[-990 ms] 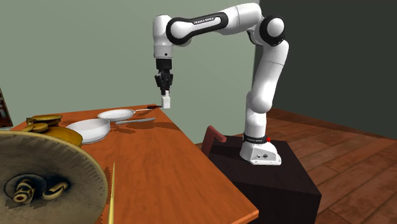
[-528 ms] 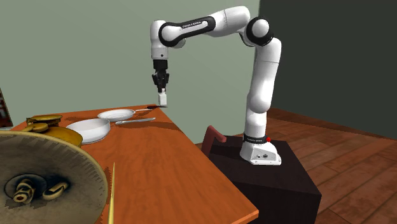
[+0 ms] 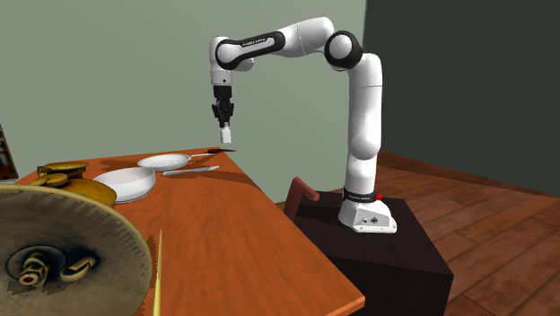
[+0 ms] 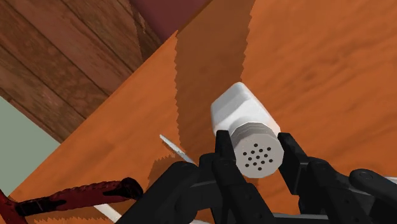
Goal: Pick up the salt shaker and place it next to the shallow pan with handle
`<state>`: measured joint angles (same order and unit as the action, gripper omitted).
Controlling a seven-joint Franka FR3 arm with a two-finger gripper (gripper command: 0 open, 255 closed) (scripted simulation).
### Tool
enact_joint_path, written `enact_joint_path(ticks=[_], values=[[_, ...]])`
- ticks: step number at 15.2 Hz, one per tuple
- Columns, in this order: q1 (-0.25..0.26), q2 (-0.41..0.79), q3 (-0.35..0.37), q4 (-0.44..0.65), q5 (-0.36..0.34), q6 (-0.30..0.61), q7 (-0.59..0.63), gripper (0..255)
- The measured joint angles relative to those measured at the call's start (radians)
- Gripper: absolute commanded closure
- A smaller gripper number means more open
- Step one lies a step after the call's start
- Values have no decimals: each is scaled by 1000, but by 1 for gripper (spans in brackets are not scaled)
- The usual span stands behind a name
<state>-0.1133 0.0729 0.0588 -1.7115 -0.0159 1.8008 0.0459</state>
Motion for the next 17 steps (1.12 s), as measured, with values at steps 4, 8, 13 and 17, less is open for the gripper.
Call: enact_joint_path(ticks=[4,8,13,17], values=[[-35,117,-28,145,-1,-28,-64,255],[-70,253,-50,353,4,-99,-123,255],[-120,452,-70,646,13,-192,-191,255],[-125,463,-71,618,14,-153,-199,255]])
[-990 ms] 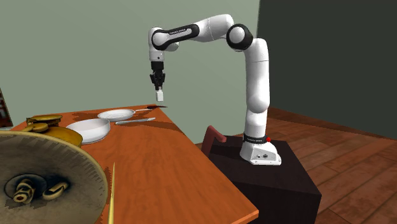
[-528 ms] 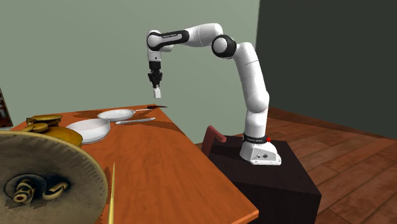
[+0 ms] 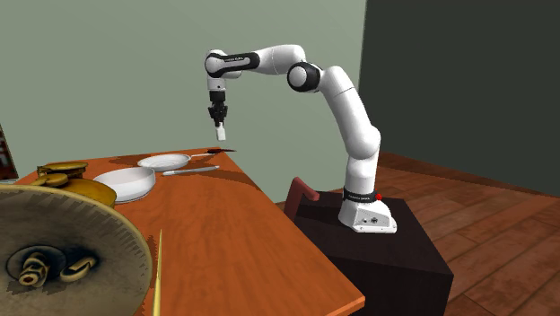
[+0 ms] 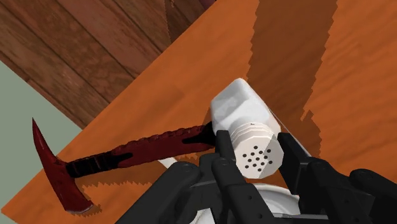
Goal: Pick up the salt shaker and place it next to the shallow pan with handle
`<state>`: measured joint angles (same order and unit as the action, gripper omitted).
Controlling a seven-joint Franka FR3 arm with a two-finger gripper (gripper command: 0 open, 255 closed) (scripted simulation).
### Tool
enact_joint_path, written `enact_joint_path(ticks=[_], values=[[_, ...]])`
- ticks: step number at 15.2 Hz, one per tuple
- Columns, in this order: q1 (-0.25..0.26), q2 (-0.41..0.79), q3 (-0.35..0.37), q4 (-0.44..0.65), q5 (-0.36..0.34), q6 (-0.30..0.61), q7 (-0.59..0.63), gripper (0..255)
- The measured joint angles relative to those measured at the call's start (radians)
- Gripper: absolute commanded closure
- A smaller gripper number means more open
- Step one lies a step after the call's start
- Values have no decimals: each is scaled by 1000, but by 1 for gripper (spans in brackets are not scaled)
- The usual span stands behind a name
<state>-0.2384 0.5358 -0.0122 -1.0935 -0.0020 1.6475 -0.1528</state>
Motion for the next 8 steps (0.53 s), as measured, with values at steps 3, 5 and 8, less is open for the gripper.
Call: enact_joint_path(ticks=[3,5,8], values=[[-1,-13,0,-65,0,52,-1,255],[0,-15,0,-95,0,80,-1,255],[0,-19,0,-140,0,121,0,255]])
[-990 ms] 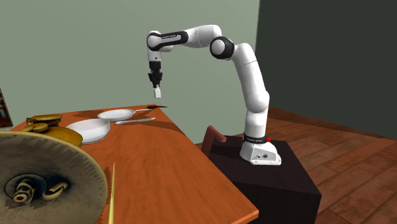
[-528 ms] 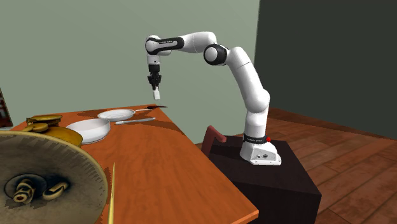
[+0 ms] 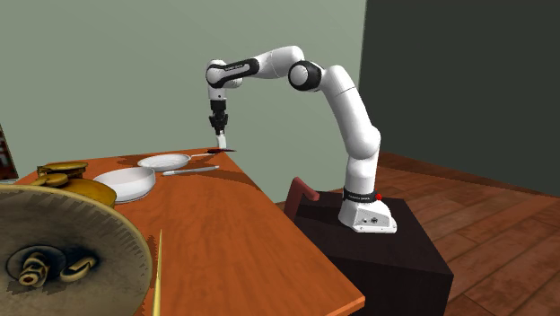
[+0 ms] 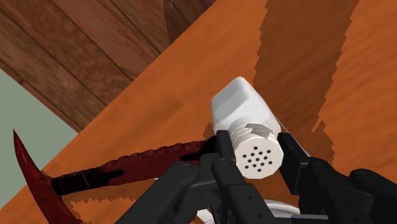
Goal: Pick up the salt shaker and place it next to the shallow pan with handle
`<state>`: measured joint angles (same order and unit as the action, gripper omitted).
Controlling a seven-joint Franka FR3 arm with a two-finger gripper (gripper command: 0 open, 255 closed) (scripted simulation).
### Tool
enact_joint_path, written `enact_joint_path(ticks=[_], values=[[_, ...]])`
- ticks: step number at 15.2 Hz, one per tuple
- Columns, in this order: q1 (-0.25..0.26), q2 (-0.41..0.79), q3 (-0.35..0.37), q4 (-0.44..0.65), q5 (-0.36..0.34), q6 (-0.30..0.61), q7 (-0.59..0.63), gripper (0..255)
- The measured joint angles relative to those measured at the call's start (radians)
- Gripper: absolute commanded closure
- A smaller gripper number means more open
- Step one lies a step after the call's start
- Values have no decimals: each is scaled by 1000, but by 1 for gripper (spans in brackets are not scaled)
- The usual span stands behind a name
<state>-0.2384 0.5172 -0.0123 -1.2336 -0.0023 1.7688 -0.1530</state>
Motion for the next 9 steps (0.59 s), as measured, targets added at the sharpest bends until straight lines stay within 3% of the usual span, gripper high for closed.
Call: enact_joint_path(ticks=[9], values=[[-1,11,0,-102,0,113,0,255]])
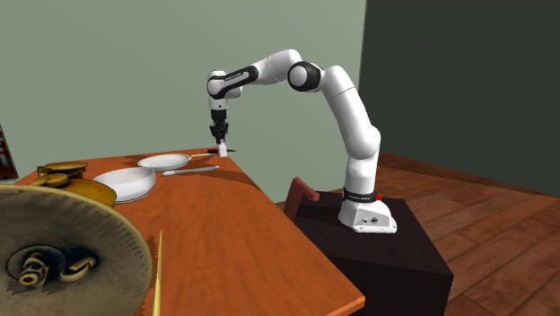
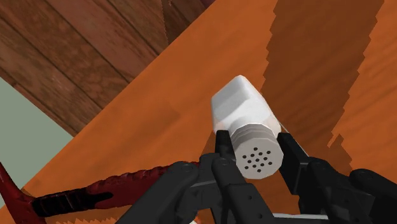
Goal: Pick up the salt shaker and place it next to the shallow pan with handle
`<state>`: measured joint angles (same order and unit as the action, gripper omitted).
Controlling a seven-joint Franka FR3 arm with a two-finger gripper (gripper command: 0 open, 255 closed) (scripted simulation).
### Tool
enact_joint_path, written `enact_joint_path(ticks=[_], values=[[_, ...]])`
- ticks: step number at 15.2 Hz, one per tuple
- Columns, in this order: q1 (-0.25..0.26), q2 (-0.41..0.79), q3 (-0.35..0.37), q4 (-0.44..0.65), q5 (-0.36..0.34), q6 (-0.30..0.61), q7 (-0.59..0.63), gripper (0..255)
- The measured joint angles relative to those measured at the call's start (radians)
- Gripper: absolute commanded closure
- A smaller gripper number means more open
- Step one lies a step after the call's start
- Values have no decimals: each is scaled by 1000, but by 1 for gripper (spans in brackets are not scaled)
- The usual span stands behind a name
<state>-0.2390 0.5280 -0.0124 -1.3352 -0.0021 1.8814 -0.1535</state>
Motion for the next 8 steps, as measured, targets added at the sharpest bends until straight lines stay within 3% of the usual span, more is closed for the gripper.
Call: enact_joint_path(ticks=[8], values=[[0,15,0,-82,0,97,1,255]])
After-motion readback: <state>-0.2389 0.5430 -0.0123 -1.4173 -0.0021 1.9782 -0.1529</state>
